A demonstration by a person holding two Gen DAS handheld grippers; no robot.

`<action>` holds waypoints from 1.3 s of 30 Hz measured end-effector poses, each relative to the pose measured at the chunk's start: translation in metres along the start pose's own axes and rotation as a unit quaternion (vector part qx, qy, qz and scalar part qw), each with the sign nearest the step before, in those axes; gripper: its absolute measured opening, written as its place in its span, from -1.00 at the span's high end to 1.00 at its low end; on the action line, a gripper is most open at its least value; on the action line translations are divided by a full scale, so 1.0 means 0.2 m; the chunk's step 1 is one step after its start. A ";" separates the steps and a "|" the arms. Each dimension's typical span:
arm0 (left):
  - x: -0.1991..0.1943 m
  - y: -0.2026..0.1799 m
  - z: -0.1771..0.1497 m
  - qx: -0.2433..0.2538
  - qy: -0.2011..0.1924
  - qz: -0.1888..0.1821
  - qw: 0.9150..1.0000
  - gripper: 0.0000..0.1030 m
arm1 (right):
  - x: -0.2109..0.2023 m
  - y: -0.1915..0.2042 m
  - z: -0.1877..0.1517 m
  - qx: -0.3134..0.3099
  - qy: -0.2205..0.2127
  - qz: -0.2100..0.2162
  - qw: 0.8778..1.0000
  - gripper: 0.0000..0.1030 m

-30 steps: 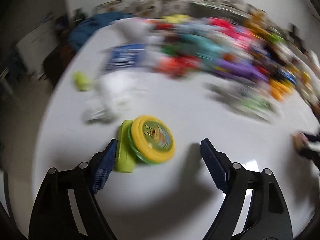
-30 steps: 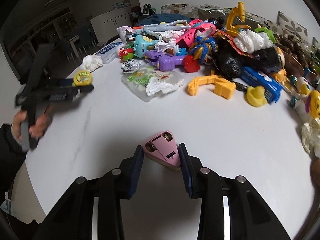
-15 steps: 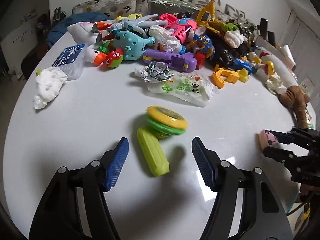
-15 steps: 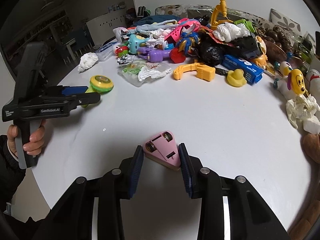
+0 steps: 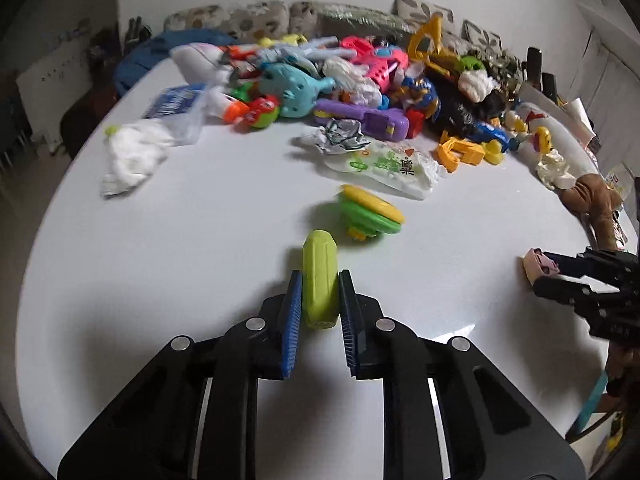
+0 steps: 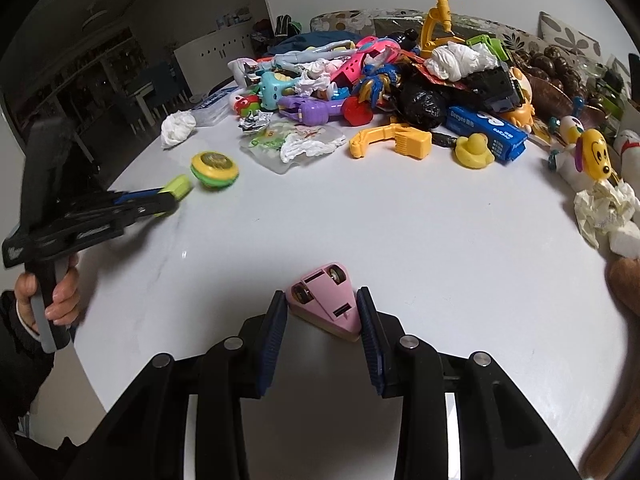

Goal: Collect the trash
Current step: 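Carry the pink toy and green piece down to the cardboard box and open both tools, then grasp the yellow spinning top on the table with the left tool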

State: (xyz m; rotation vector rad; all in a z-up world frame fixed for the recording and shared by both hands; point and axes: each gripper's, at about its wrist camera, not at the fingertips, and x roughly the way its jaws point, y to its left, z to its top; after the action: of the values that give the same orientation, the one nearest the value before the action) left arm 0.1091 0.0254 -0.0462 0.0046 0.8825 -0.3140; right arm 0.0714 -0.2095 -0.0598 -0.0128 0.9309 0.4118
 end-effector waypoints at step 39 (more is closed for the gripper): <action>-0.48 -0.26 -0.29 0.035 -0.059 0.016 0.998 -0.70 | -0.37 0.27 -0.15 -0.067 -0.066 0.033 0.995 -0.27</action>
State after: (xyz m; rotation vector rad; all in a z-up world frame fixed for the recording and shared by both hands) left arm -0.0058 0.0085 -0.0046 0.0655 0.7539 -0.3115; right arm -0.0094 -0.1902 -0.0115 -0.0767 0.7744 0.5305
